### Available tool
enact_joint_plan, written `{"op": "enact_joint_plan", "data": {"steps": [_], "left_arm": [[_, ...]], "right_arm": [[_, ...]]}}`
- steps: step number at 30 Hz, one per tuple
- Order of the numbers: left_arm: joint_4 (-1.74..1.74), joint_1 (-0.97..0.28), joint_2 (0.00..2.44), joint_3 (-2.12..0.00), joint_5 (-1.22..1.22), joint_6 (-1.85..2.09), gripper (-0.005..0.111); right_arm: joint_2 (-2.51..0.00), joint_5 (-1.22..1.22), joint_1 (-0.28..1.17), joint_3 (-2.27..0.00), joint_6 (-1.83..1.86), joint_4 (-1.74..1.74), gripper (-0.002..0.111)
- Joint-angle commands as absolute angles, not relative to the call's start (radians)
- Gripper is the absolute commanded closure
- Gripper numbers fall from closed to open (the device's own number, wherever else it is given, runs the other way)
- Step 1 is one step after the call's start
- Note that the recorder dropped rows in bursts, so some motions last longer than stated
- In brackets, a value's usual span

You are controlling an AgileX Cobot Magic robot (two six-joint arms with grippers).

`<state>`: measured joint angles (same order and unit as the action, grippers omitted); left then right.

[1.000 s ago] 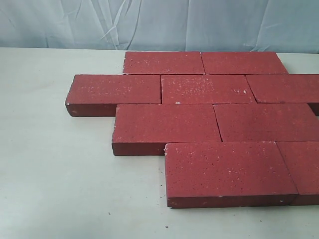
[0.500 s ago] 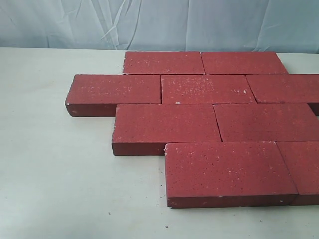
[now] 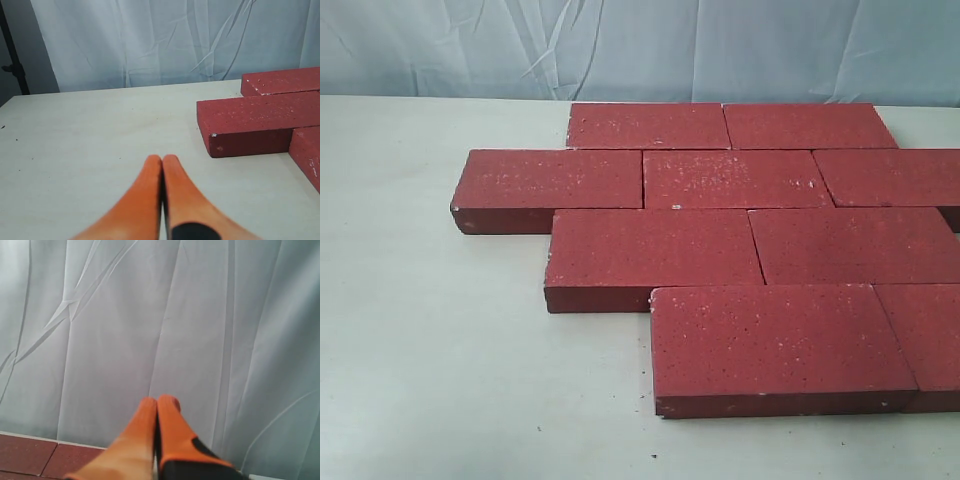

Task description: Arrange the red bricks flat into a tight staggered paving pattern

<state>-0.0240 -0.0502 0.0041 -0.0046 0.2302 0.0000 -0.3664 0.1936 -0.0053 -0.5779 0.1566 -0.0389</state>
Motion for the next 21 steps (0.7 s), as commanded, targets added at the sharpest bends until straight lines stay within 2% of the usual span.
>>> {"op": "enact_joint_plan", "data": {"steps": [1,21], "left_arm": [[-0.023,-0.050,0.000,0.000,0.232,0.000,0.107],[-0.023,-0.050,0.000,0.000,0.232,0.000,0.107]], "right_arm": [[-0.364,0.218,-0.010,-0.564,0.156,0.018,0.109],[-0.090,0.229,-0.010,-0.128,0.099,0.039,0.109]]}}
